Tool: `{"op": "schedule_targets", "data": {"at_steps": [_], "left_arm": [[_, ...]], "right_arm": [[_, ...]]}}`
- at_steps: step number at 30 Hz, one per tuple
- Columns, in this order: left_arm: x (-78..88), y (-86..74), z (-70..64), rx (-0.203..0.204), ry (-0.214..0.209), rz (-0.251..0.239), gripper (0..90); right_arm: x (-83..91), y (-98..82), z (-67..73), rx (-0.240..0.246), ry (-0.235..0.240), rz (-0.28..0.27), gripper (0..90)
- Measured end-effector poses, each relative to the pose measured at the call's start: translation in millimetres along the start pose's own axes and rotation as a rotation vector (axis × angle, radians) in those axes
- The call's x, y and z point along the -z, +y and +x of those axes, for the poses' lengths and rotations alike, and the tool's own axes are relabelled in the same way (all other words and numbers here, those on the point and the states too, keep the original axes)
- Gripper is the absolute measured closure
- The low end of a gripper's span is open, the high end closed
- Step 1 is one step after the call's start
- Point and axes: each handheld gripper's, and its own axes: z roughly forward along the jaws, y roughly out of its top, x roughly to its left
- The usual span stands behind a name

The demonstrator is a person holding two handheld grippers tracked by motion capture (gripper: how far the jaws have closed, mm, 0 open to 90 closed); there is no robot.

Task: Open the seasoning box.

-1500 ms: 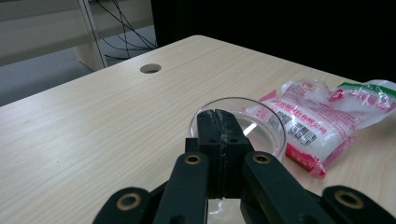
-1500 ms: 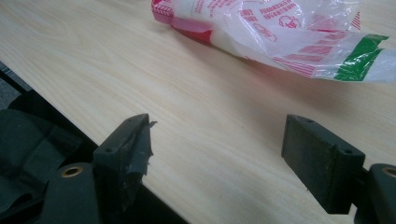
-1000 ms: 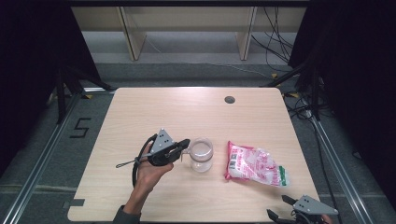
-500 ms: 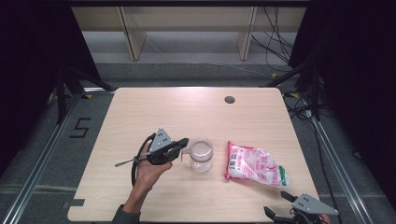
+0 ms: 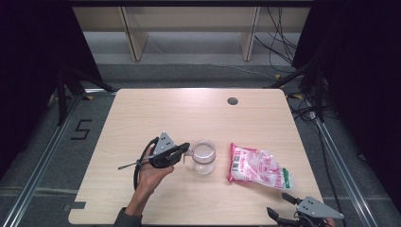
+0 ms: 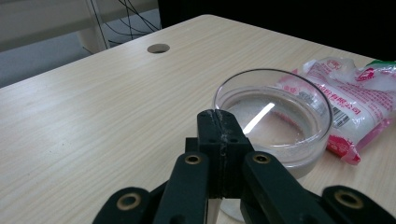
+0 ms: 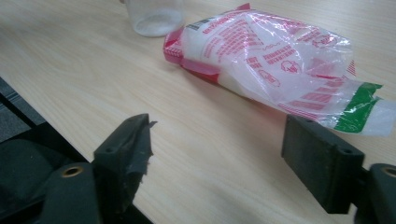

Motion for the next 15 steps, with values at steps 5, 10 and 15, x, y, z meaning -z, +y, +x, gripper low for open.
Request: {"op": "schedule_targets", "data": {"at_steps": [5,10,15], "left_arm": [[-1.4,-1.7,-1.1,0.012,-0.003,-0.009,88.0],[-0.3,-2.1,-0.6,0.013,0.003,-0.006,88.1],[1.3,-3.2,0.9,0.019,-0.002,-0.016,87.3]], "right_arm": [[0.5,2.5,-1.0,0.031,0.006,-0.012,32.9],[0.2,7.6,-2.3,0.005,-0.008,-0.026,38.0],[-10.4,21.6,-3.4,0.035,-0.007,-0.045,40.5]]}}
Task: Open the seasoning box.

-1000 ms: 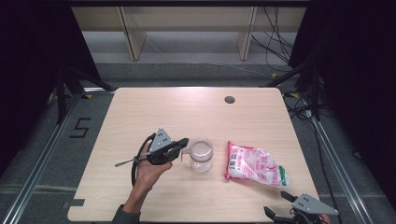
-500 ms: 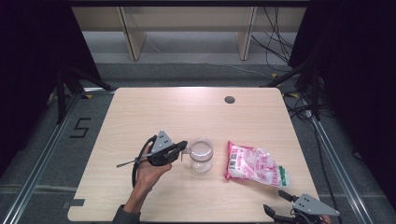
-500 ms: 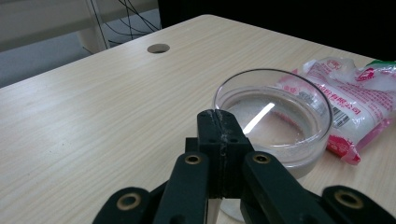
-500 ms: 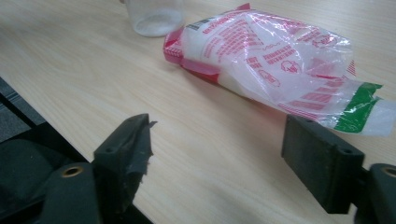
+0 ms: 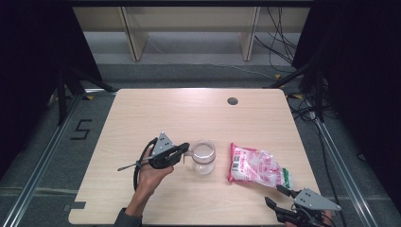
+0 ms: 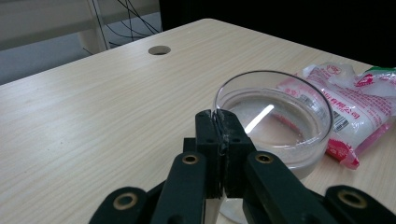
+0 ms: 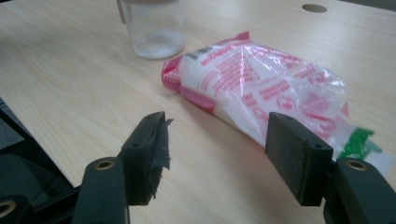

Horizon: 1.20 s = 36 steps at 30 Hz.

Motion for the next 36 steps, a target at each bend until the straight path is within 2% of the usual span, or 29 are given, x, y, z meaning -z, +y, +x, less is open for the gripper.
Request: {"op": "schedule_targets", "data": {"at_steps": [1,5,6,7,8,9,10,11,12,13,14,15,16,17,18,19,21,22,23,26,27,28,32,33,36], "left_arm": [[0.8,-0.2,-0.3,0.006,0.004,0.006,87.2],[0.9,-0.6,0.0,0.009,0.002,0.002,86.9],[0.9,-0.6,0.0,0.009,0.002,0.002,86.8],[0.9,-0.6,0.0,0.008,0.003,0.002,86.8],[0.9,-0.6,-0.2,0.005,0.003,0.003,86.8],[0.9,-0.7,-0.3,0.003,0.004,0.002,86.7],[1.0,-0.7,0.1,0.001,0.002,0.003,86.6],[1.0,-0.8,0.3,0.001,0.002,0.002,86.6],[1.0,-0.8,0.3,0.001,0.002,0.002,86.5],[1.0,-1.1,0.5,0.000,0.000,0.000,86.5],[0.9,-1.2,0.3,0.001,0.001,-0.001,86.5],[0.9,-1.2,0.3,0.001,0.001,-0.001,86.5],[0.9,-1.3,0.3,0.001,0.000,-0.002,86.5],[0.9,-1.4,0.5,0.001,-0.001,-0.003,86.5],[1.1,-1.5,0.9,-0.002,-0.001,-0.002,86.4],[1.4,-1.4,1.6,-0.011,0.000,-0.001,86.4],[1.6,-1.6,1.7,-0.010,0.002,-0.001,86.4],[1.8,-2.0,2.1,-0.007,0.001,-0.004,86.4],[1.8,-2.0,2.1,-0.007,0.001,-0.004,86.4],[1.9,-2.1,2.0,-0.013,0.003,-0.005,86.4],[1.6,-2.2,1.8,-0.010,0.001,-0.006,86.5],[1.3,-2.3,1.9,-0.008,-0.002,-0.008,86.5],[1.6,-3.0,2.2,-0.009,-0.001,-0.011,86.5],[1.5,-3.2,2.1,-0.007,-0.002,-0.013,86.7],[1.2,-3.7,1.3,0.006,0.001,-0.017,86.8]], "right_arm": [[-6.5,4.7,1.5,0.011,0.016,0.005,41.8],[-18.2,14.1,3.1,0.068,0.030,-0.002,44.2],[-18.2,14.1,3.1,0.068,0.030,-0.002,44.2],[-21.1,16.1,5.8,0.049,0.044,-0.006,44.3],[-23.0,19.4,6.5,0.053,0.049,-0.002,44.8],[-26.3,21.8,6.5,0.071,0.050,-0.020,46.3],[-30.0,26.4,12.0,0.027,0.068,-0.009,47.7],[-33.9,29.5,10.1,0.062,0.075,-0.024,48.5],[-33.9,29.5,10.1,0.062,0.075,-0.024,48.5],[-39.7,35.5,12.6,0.069,0.101,-0.030,52.5],[-41.9,37.8,17.1,0.027,0.108,-0.029,53.8],[-41.9,37.8,17.1,0.027,0.108,-0.029,53.8],[-47.8,44.0,18.9,0.050,0.139,-0.027,60.0],[-47.8,44.0,18.9,0.050,0.139,-0.027,60.0],[-52.3,47.0,18.5,0.089,0.134,-0.045,61.1],[-59.6,52.6,21.7,0.113,0.159,-0.053,64.5],[-66.8,58.0,24.8,0.121,0.173,-0.042,67.9],[-70.3,59.9,27.7,0.111,0.174,-0.034,69.3],[-74.8,62.5,27.9,0.124,0.185,-0.035,71.3],[-82.1,66.8,28.9,0.132,0.179,-0.043,74.5],[-86.6,68.6,30.0,0.139,0.192,-0.047,76.0],[-91.8,72.5,31.3,0.146,0.177,-0.043,78.0],[-99.2,76.4,33.5,0.121,0.178,-0.045,80.7],[-103.3,79.6,32.5,0.145,0.178,-0.034,82.4],[-107.3,81.0,31.9,0.141,0.176,-0.043,84.2]]}}
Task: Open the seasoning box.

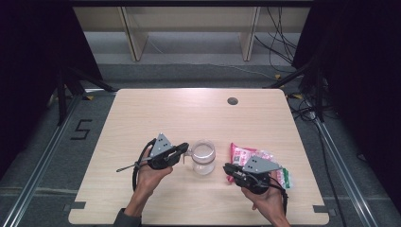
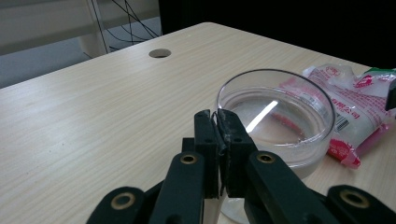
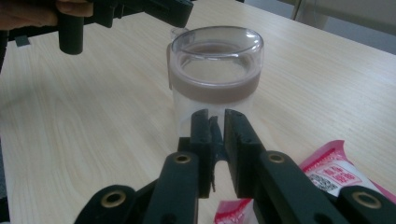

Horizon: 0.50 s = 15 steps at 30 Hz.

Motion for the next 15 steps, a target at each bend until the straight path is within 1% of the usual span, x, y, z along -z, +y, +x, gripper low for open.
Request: {"op": "schedule_targets", "data": {"at_steps": [1,2,3,4,5,6,7,8,9,10,11,12,13,14,15], "left_arm": [[0.0,0.0,0.4,0.002,-0.003,0.000,86.8],[0.0,0.0,0.4,0.002,-0.003,0.000,86.8],[0.0,-0.2,0.4,0.004,-0.003,-0.001,86.9],[0.0,-0.3,0.4,0.004,-0.003,-0.001,86.9],[0.0,-0.3,0.4,0.004,-0.003,-0.002,86.9],[0.0,-0.3,0.4,0.004,-0.003,-0.002,86.9],[0.1,-0.5,1.0,0.011,-0.006,-0.003,86.9],[0.1,-0.8,1.7,0.014,-0.010,-0.005,86.8],[0.1,-0.8,1.7,0.014,-0.010,-0.005,86.8],[0.3,-0.9,2.5,0.001,-0.009,-0.006,86.9],[0.3,-0.9,2.5,0.001,-0.009,-0.006,86.9],[0.1,-1.2,2.0,0.014,-0.009,-0.006,87.0],[-0.2,-1.6,2.4,0.014,-0.005,-0.006,87.1],[-0.2,-1.6,2.4,0.014,-0.005,-0.006,87.1],[0.1,-1.6,2.7,0.010,-0.001,-0.004,87.1]], "right_arm": [[-5.0,0.3,-0.6,0.007,0.016,-0.003,86.2],[-5.5,0.5,0.3,-0.009,0.015,0.015,86.9],[-7.4,0.6,-1.5,0.007,-0.004,0.006,87.3],[-8.6,0.9,-1.6,0.006,-0.002,0.007,87.5],[-10.3,1.3,-2.6,-0.008,0.000,0.015,87.7],[-10.3,1.3,-2.6,-0.008,0.000,0.015,87.7],[-14.4,1.7,-4.5,-0.006,0.005,0.006,87.8],[-15.7,1.4,-3.6,-0.035,0.004,0.010,87.8],[-15.7,1.4,-3.6,-0.035,0.004,0.010,87.8],[-18.4,2.0,-6.3,-0.015,-0.005,0.009,88.4],[-18.4,2.0,-6.3,-0.015,-0.005,0.009,88.4],[-21.0,1.9,-7.6,-0.021,-0.010,0.012,89.1],[-23.2,2.0,-8.3,-0.020,-0.001,0.010,89.3],[-23.8,2.2,-9.5,-0.010,-0.013,0.016,89.3],[-25.4,2.1,-10.1,-0.020,0.000,0.018,89.3]]}}
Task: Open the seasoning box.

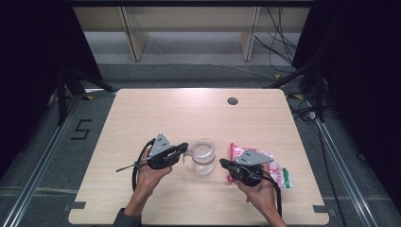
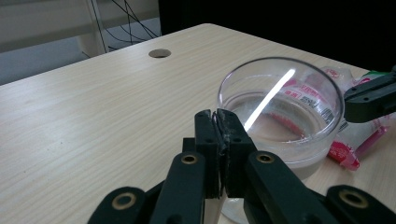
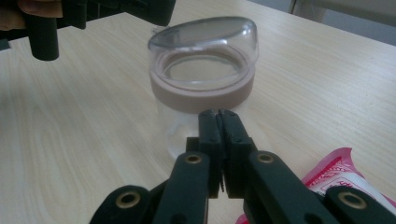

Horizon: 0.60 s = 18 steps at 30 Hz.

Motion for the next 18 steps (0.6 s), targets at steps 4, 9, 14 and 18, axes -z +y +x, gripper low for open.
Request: {"op": "schedule_targets", "data": {"at_steps": [4,9,14,18], "left_arm": [[-0.1,0.2,-0.2,-0.004,-0.004,0.002,87.3],[-0.1,-0.1,0.9,0.005,-0.010,0.000,86.9],[-0.2,-0.2,1.5,0.002,-0.015,-0.002,87.0],[0.0,-0.5,1.5,0.007,-0.014,-0.002,87.0]], "right_arm": [[-4.9,1.1,-0.4,-0.025,0.001,0.003,90.0],[-12.5,3.4,-0.8,-0.038,0.013,-0.003,90.0],[-13.8,10.0,-1.6,-0.027,-0.002,-0.020,90.0],[-16.1,15.5,-0.5,-0.036,0.007,-0.011,90.0]]}}
